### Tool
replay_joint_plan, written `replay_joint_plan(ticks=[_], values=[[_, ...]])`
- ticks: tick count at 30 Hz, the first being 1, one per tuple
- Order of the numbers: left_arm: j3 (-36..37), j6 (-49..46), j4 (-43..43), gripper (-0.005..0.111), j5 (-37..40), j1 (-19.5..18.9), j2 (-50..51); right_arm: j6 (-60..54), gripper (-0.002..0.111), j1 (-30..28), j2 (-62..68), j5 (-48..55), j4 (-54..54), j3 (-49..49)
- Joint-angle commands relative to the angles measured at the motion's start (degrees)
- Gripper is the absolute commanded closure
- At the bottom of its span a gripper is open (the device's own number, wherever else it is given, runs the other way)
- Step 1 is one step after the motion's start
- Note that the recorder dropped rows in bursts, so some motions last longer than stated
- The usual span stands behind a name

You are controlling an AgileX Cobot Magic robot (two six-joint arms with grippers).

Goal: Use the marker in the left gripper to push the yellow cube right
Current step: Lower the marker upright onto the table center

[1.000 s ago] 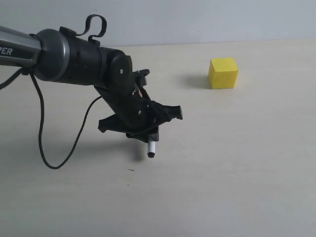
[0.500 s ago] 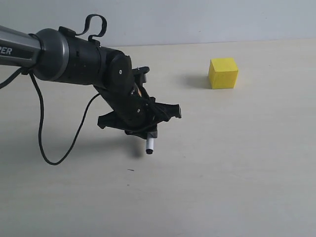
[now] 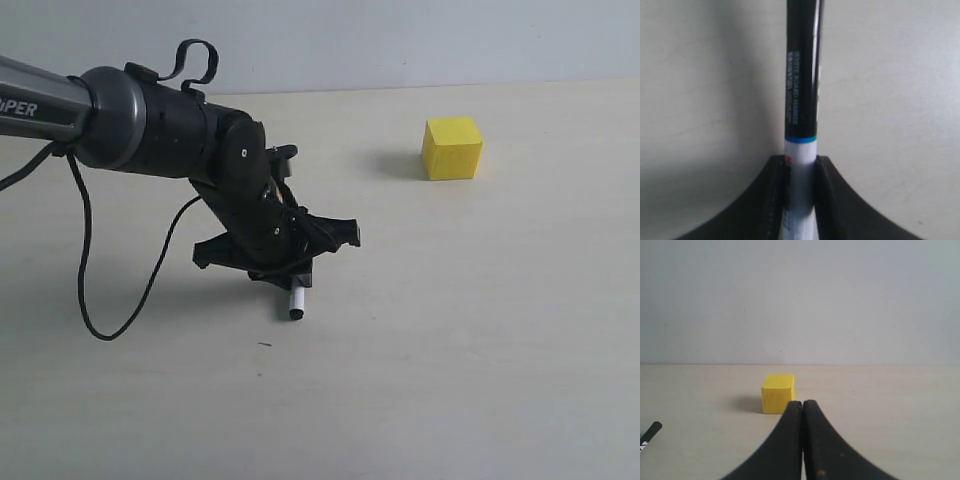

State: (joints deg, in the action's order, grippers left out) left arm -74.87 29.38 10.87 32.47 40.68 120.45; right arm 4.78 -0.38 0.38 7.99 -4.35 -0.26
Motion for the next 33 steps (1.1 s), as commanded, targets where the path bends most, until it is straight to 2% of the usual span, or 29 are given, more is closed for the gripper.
replay_joint_plan(ticks=[1, 21, 24, 30, 33], values=[[0.21, 0.38, -0.16, 0.107, -0.37, -0.12, 0.9, -0.03, 0.108, 0.05, -0.38, -0.29, -0.1, 0.26], [0.21, -0.67, 0.05, 0.105, -0.24, -0.12, 0.77, -0.03, 0.108, 0.05, -0.38, -0.29, -0.1, 0.26], [0.21, -0.67, 0.05, 0.095, -0.24, -0.12, 0.7, -0.03, 0.108, 0.05, -0.38, -0.29, -0.1, 0.26], [0.21, -0.67, 0.05, 0.064, -0.48, -0.12, 0.7, -0.03, 0.108, 0.05, -0.38, -0.29, -0.1, 0.26], [0.21, -0.67, 0.05, 0.058, -0.8, -0.12, 0.7, -0.03, 0.108, 0.05, -0.38, -0.29, -0.1, 0.26]])
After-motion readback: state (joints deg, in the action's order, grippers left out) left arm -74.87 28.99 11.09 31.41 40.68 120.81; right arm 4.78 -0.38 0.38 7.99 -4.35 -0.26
